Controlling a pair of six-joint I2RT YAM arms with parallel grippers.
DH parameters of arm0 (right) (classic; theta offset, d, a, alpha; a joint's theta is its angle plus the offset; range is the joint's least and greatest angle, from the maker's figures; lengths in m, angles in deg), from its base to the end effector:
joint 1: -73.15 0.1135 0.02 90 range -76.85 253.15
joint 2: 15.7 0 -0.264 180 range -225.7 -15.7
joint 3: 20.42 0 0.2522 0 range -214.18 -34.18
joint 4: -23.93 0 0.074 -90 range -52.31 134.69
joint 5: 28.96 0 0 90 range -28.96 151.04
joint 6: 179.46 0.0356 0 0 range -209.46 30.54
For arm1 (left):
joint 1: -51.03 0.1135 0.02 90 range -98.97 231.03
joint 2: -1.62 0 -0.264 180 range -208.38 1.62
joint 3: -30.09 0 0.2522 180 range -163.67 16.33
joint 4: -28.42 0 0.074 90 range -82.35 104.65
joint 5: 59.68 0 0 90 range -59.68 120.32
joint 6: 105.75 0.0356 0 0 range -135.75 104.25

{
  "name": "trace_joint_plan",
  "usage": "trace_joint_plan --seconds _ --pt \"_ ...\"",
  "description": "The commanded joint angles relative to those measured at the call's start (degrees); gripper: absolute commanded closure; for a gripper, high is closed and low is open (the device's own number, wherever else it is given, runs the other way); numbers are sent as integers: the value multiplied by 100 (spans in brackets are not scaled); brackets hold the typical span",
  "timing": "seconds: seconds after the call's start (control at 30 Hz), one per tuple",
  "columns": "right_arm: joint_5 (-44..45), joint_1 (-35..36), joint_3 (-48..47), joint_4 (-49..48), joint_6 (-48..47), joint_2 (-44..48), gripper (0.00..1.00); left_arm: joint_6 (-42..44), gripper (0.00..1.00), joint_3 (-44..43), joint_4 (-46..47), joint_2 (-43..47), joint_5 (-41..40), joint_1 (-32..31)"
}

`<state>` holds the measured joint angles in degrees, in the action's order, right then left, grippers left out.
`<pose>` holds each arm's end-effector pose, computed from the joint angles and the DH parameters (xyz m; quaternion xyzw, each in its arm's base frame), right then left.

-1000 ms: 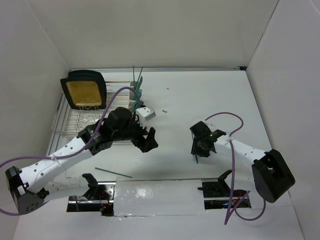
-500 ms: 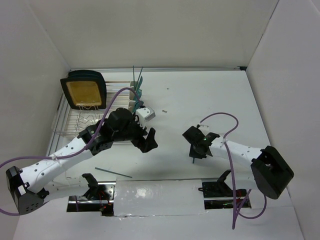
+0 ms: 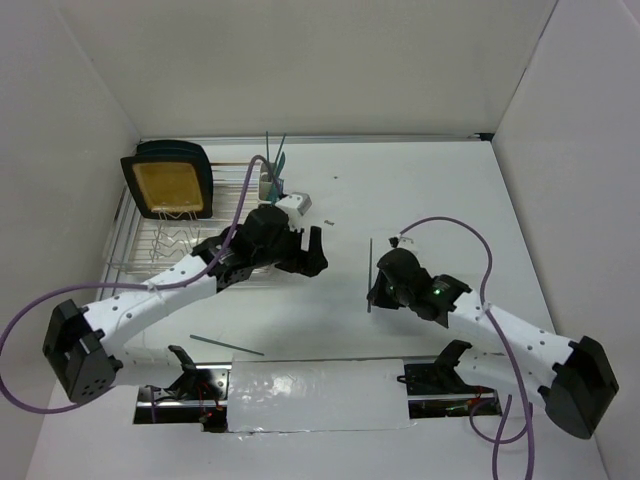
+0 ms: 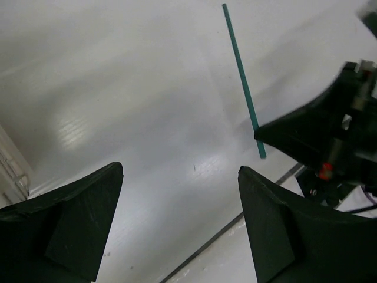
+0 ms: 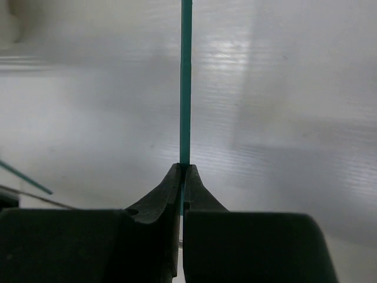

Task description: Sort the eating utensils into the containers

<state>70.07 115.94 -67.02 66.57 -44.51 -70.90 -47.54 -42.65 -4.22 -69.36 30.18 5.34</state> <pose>0.1411 0.1230 0.2075 0.0438 0.9398 0.1757 0.2899 0.1957 -0.2004 0.3146 0.1047 0.8635 -0.3079 0.3855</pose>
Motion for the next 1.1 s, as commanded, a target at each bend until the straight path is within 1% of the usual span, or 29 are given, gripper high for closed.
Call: trace_joint_plan --seconds 0.0,0.13,0.27,0.37,0.53,0.67,0.73,0.8,0.83,0.87,0.93,0.97,1.0,1.03,1.07 --pt "-524 37 -3 -663 -310 333 100 -450 9 -456 620 -485 -101 69" --pt "-763 72 -126 -954 -451 396 100 -662 9 -518 1034 -820 -47 -27" --pt "-842 81 -354 -1069 -531 378 100 -933 10 -842 1315 -1451 -83 -98" --pt "-842 81 -486 -1069 -601 282 100 -978 13 -931 1561 -1603 -39 -185" --pt "-973 116 -618 -1490 -593 352 100 -1189 16 -1168 1580 -2068 -39 -326" --pt "-1027 125 -855 -1491 -663 273 100 -1347 24 -1256 1728 -2288 58 -344" --pt "-1080 107 -935 -1439 -707 220 100 -1330 31 -1361 1790 -2341 93 -344" --pt "-1001 134 -996 -1386 -681 211 100 -1356 57 -1458 1747 -2437 85 -370" --pt "-853 125 -1057 -1290 -646 220 100 -1356 73 -1484 1729 -2455 119 -370" --pt "-799 125 -1058 -1237 -584 220 100 -1321 91 -1520 1729 -2456 128 -370" --pt "-729 107 -1163 -1166 -435 220 92 -1269 99 -1572 1729 -2421 128 -370" --pt "-728 107 -1163 -1035 -382 211 85 -1216 100 -1590 1773 -2429 128 -379" --pt "-728 116 -1346 -938 -347 229 66 -1146 100 -1625 1817 -2421 146 -309" --pt "-728 99 -1461 -815 -303 220 54 -997 100 -1686 1817 -2429 146 -265" --pt "-728 98 -1584 -536 -311 220 49 -917 100 -1809 1800 -2429 172 -273"
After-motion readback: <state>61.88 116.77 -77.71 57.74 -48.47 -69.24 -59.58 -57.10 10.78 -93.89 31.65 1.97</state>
